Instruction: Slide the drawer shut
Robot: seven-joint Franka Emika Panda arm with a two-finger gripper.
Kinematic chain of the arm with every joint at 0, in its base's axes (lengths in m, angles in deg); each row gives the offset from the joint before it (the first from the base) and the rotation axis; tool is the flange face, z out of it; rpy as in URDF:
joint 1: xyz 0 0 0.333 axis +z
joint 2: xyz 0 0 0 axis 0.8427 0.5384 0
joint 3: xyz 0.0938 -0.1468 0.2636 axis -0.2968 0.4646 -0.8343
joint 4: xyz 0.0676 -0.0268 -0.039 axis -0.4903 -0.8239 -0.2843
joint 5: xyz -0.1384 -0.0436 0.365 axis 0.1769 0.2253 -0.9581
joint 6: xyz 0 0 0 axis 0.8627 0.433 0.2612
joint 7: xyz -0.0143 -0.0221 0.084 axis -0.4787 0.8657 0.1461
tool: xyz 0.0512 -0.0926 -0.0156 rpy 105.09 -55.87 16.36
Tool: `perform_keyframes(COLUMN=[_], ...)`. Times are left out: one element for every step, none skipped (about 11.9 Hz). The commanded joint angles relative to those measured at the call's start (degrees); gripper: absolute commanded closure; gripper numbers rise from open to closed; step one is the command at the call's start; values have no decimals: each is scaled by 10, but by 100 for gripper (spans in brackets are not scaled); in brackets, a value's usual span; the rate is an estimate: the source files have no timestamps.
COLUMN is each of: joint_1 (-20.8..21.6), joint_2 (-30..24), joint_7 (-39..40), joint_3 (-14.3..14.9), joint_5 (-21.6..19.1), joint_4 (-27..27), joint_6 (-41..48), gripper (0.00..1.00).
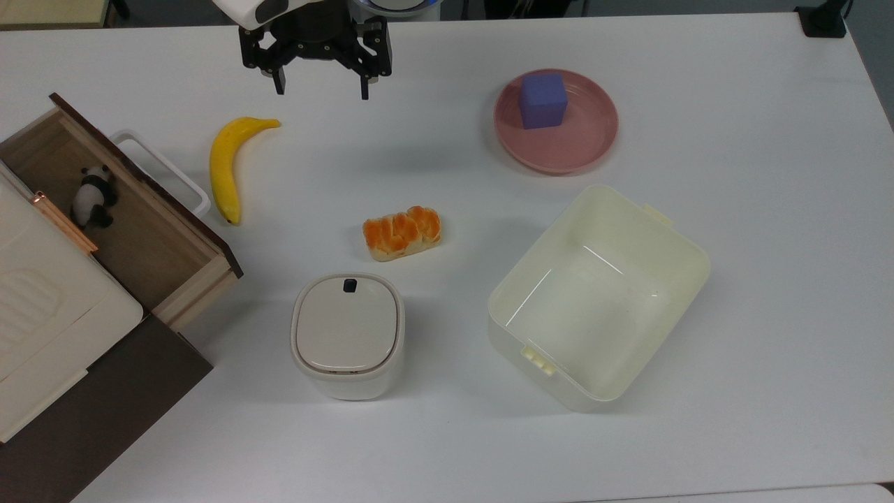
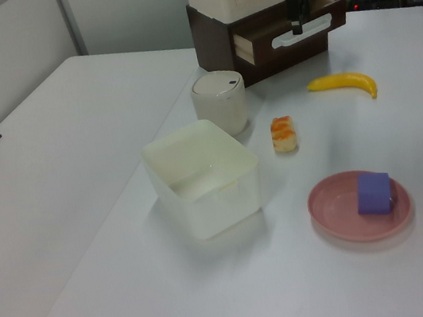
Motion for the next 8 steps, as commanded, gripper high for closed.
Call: perform_keyframes(joint_1=[12, 12, 12, 14, 16, 17, 17, 17], joint_2=[-10, -10, -10, -10, -10, -10, -10, -10], joint_7=[-7, -4, 11, 24, 29, 30, 30, 30], joint_3=[5, 5, 5, 5, 5, 5, 5, 5], joint_5=[5, 8, 8, 7, 6, 5, 5, 5], joint_4=[-4, -4, -5, -6, -6, -6, -6, -6], joint_6=[4, 4, 4, 5, 7, 7, 7, 7], gripper=[0, 12, 49, 69, 85, 98, 100, 100])
